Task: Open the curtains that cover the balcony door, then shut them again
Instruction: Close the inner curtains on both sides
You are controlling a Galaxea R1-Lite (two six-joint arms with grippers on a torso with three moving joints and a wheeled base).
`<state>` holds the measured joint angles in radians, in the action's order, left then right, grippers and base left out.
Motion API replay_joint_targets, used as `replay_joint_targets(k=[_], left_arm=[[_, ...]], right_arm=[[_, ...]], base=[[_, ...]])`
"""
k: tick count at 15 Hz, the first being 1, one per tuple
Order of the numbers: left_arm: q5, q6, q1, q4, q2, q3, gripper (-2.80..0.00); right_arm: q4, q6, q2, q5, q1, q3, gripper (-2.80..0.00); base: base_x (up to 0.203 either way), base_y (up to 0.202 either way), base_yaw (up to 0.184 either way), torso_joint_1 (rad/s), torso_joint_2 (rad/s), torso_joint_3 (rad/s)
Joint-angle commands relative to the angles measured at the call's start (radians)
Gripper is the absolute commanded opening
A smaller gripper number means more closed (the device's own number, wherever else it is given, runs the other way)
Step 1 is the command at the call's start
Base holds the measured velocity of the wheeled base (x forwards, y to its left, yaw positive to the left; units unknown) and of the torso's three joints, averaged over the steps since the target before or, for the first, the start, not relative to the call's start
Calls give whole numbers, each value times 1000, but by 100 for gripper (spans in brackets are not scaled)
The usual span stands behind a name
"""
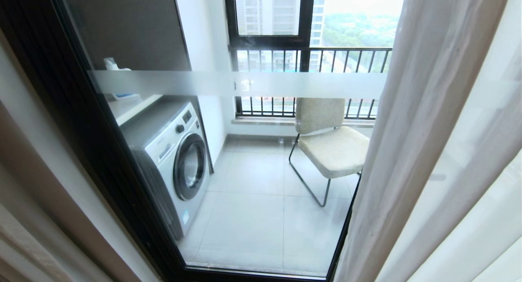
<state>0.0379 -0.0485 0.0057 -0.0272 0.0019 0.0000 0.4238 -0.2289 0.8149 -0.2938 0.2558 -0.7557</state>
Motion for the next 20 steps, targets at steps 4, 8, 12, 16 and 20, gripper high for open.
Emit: replay_joint_targets(k=[4, 8, 12, 16, 20], left_arm=[[0, -1, 0, 0, 0, 0, -280], [0, -2, 0, 0, 0, 0, -280], [0, -1, 0, 0, 0, 0, -280], [0, -2, 0, 0, 0, 0, -280], [0, -2, 0, 0, 0, 0, -280]], right_arm=[[32, 5, -28, -4, -93, 150, -280], [50, 55, -141, 84, -325, 334, -280], [8, 61, -343, 116, -347, 561, -280], [-153, 62, -558, 120, -306, 753, -280], [-365, 75, -783, 274, -265, 755, -280]], base=[[0, 0, 0, 0, 0, 0], [0, 0, 0, 0, 0, 0], [0, 0, 0, 0, 0, 0], [0, 0, 0, 0, 0, 0], [0, 0, 0, 0, 0, 0]])
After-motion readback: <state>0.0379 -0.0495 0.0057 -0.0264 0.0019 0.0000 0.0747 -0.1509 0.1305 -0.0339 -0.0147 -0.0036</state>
